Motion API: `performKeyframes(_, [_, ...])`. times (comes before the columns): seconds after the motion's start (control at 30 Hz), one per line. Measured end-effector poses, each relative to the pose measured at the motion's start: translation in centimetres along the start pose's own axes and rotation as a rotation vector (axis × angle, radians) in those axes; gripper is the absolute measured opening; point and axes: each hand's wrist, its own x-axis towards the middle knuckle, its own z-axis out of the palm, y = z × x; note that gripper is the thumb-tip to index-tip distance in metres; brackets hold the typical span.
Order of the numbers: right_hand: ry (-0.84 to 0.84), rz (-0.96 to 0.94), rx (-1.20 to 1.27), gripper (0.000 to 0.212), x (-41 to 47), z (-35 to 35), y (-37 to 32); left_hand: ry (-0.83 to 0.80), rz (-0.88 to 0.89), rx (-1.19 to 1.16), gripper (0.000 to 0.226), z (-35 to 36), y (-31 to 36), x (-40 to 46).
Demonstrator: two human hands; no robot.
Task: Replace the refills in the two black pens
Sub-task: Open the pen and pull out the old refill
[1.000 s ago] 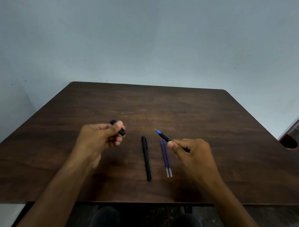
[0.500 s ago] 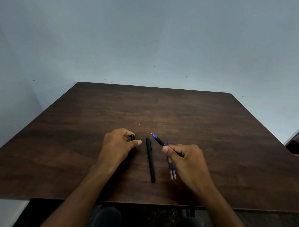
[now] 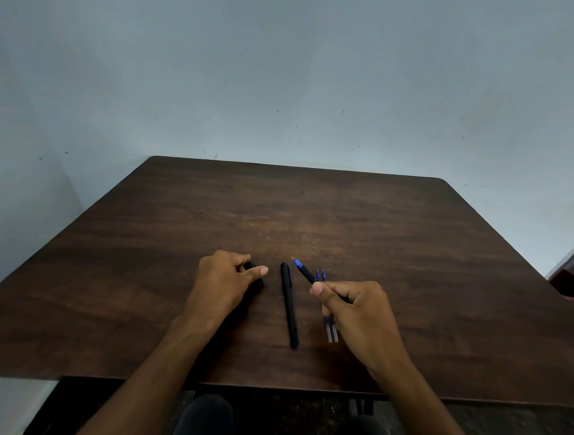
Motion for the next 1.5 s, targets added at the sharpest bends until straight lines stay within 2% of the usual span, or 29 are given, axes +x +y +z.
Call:
performKeyframes(0.1, [-0.012,0.019,0.045,0.041,-0.1,0.3,-0.3,0.073,0.023,-0.053,0.045,-0.6,0.6,-0.8])
performKeyframes(0.2, [-0.052,0.038,0.165,0.040,-0.1,0.6,-0.6,0.154,0.092,-0.302,0.028,-0.7,1.0,-2.2])
performKeyframes(0.3, [-0.091,0.091,0.314,0.029,-0.2,0.8,-0.6,-0.065,0.036,-0.691,0.025,-0.2,1.8,-4.1])
performKeyframes(0.43, [-0.172,0.132,0.501,0.024,-0.2,1.1,-0.9,-0.310,-0.056,-0.907,0.028,0.3,2.6,-4.9])
performKeyframes(0.53, [-0.201,0.123,0.513,0.025,-0.3,1.2,-1.0,-0.367,-0.078,-1.063,0.028,0.1,3.1,-4.8])
performKeyframes(0.7, [-0.151,0.076,0.437,0.024,-0.4,1.2,-1.0,-0.289,-0.125,-1.091,0.018,0.6,3.7,-4.9])
performKeyframes(0.77, [-0.120,0.044,0.352,0.031,-0.4,1.2,-1.0,-0.236,-0.145,-1.089,0.016,0.7,3.9,-5.0])
performKeyframes(0.83, [-0.086,-0.021,0.231,0.040,-0.5,1.3,-0.9,-0.161,-0.189,-1.077,0.024,0.7,4.2,-5.1])
performKeyframes(0.93, [-0.059,-0.095,0.143,0.038,-0.6,1.7,-1.1,-0.067,-0.275,-1.073,0.036,0.8,4.1,-5.0])
performKeyframes(1.03, [-0.048,-0.094,0.161,0.039,-0.6,2.0,-1.1,-0.103,-0.255,-1.071,0.037,0.7,3.8,-4.9])
performKeyframes(1.17, [-0.031,-0.015,0.226,0.040,-0.3,2.0,-1.1,-0.266,-0.206,-1.075,0.045,-0.1,3.7,-4.7])
performKeyframes(1.27, [-0.049,-0.001,0.257,0.037,-0.3,2.0,-1.1,-0.378,-0.124,-0.996,0.028,-0.4,3.4,-4.7])
performKeyframes(1.4, [-0.061,0.002,0.252,0.037,-0.4,2.2,-1.0,-0.292,-0.159,-1.029,0.021,-0.4,3.6,-4.7])
performKeyframes(1.5, [-0.062,-0.015,0.255,0.037,-0.4,2.3,-0.9,-0.196,-0.195,-1.028,0.034,-0.2,3.7,-4.6])
